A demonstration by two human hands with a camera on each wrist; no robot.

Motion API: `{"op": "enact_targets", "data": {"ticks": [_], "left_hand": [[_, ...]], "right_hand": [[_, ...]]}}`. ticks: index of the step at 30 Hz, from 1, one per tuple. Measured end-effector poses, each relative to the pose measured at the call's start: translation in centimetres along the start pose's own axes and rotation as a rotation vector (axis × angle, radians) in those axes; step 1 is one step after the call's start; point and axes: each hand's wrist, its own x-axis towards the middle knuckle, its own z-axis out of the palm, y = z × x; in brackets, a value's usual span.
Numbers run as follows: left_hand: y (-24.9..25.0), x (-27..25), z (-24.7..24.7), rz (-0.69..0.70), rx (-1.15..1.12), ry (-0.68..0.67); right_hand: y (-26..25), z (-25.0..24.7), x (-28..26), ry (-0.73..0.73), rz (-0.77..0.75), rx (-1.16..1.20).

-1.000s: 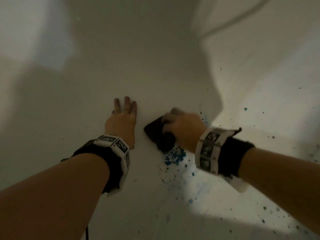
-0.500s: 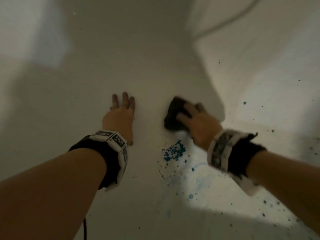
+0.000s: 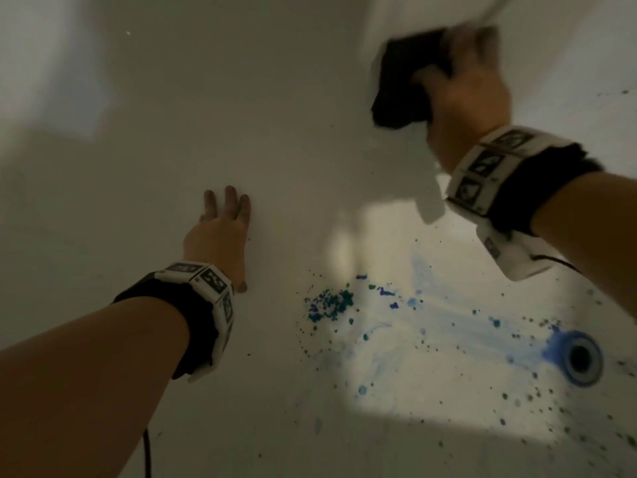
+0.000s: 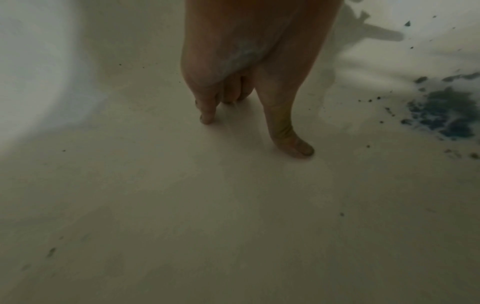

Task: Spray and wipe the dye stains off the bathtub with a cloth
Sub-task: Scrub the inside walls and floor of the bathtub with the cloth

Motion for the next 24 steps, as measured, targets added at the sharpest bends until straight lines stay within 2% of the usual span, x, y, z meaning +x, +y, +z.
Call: {"op": "enact_targets", "data": {"ticks": [2, 3, 7, 10, 12, 14, 15, 16, 18, 19, 20, 22, 24], "left_hand": [[0.0, 0.1, 0.0, 0.001, -0.001, -0.001], [0.0, 0.2, 0.0, 0.002, -0.003, 0.000], [0.0, 0.3, -0.1, 0.010, -0.003, 0.009], [-0.3, 0.2, 0.1, 0.002, -0.005, -0.011], [-0.4, 0.4, 0.1, 0.002, -0.009, -0.008], [-0.3, 0.4, -0.2, 0.009, -0.020, 0.004], [-0.2, 0.3, -0.2, 0.010, -0.024, 0.007], [-0.1, 0.3, -0.4, 0.012, -0.024, 0.007], [-0.1, 0.2, -0.2, 0.011, -0.024, 0.008], [-0.1, 0.3, -0.1, 0.010, -0.023, 0.013], [-0.1, 0.4, -0.1, 0.010, -0.018, 0.016], [-0.1, 0.3, 0.0, 0.010, -0.014, 0.011], [-0.2, 0.4, 0.1, 0.008, -0.013, 0.006]], "right_hand": [[0.5, 2.4, -0.4, -0.263, -0.049, -0.266], [0.6, 3.4, -0.8, -0.348, -0.058, -0.296], [0.4, 5.8, -2.8, -0.464, -0.048, -0.202], [-0.7, 5.7, -5.5, -0.645, -0.199, -0.282], [-1.3, 5.2, -7.8, -0.828, -0.309, -0.300], [-1.2, 4.8, -8.9, -0.952, -0.345, -0.294], [-1.5, 4.4, -8.8, -0.929, -0.319, -0.266], [-1.6, 4.1, -8.1, -0.818, -0.273, -0.211], [-2.4, 3.5, -5.6, -0.474, -0.183, -0.099], [-3.0, 3.2, -4.1, -0.338, -0.133, -0.047], [-3.7, 3.5, -2.7, -0.262, -0.090, 0.001], [-5.2, 5.0, -1.2, -0.317, -0.061, 0.015], [-6.7, 7.2, -1.7, -0.472, -0.178, -0.132]]}}
